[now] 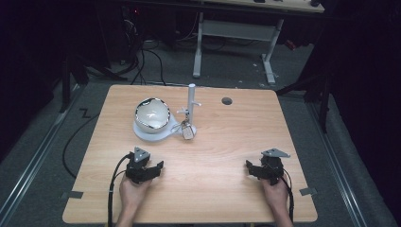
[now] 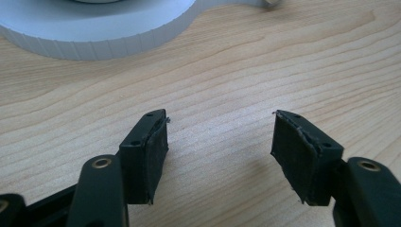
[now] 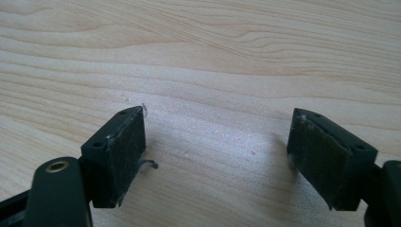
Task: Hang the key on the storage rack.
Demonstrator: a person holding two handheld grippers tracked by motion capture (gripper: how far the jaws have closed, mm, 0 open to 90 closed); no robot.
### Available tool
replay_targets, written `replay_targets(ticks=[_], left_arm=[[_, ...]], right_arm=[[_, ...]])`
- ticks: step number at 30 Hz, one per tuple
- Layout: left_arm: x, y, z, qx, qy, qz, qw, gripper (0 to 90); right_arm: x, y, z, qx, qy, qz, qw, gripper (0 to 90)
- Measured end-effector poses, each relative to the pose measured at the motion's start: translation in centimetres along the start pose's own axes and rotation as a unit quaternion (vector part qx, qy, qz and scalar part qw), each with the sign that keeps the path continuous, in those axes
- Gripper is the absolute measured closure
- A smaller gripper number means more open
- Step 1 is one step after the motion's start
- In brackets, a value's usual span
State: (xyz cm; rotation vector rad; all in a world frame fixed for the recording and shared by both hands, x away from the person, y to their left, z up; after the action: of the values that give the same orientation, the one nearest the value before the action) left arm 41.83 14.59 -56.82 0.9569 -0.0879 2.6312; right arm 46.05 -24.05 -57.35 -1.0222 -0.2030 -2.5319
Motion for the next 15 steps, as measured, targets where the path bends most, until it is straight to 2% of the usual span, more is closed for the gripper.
replay_targets(ticks=[9,13,15], left_arm=[[-0.23,-0.03,-0.31,-0.010,-0.005,0.019,0.9998,36.2],[-0.36,0.14,-0.41,-0.029,-0.013,0.033,0.9990,33.4],[-0.38,0.02,-0.42,-0.024,-0.014,0.035,0.9990,31.8]], right_arm=[[0.00,0.00,0.00,0.000,0.000,0.000,1.0000,20.3],[0.00,0.00,0.00,0.000,0.000,0.000,1.0000,20.3],[0.00,0.00,0.00,0.000,0.000,0.000,1.0000,20.3]])
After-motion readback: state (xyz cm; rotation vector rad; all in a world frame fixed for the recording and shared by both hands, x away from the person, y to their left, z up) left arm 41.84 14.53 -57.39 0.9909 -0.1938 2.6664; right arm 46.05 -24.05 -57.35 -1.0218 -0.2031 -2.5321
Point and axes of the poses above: each handheld gripper's, and its own axes: x roughly backward along the jaws, z roughly out of its top, y roughly to its right, the point moved 10 cm from there along -x, roughly forward along the jaws, and after that the axes turned 3 degrees about z, right-handed, at the moved point
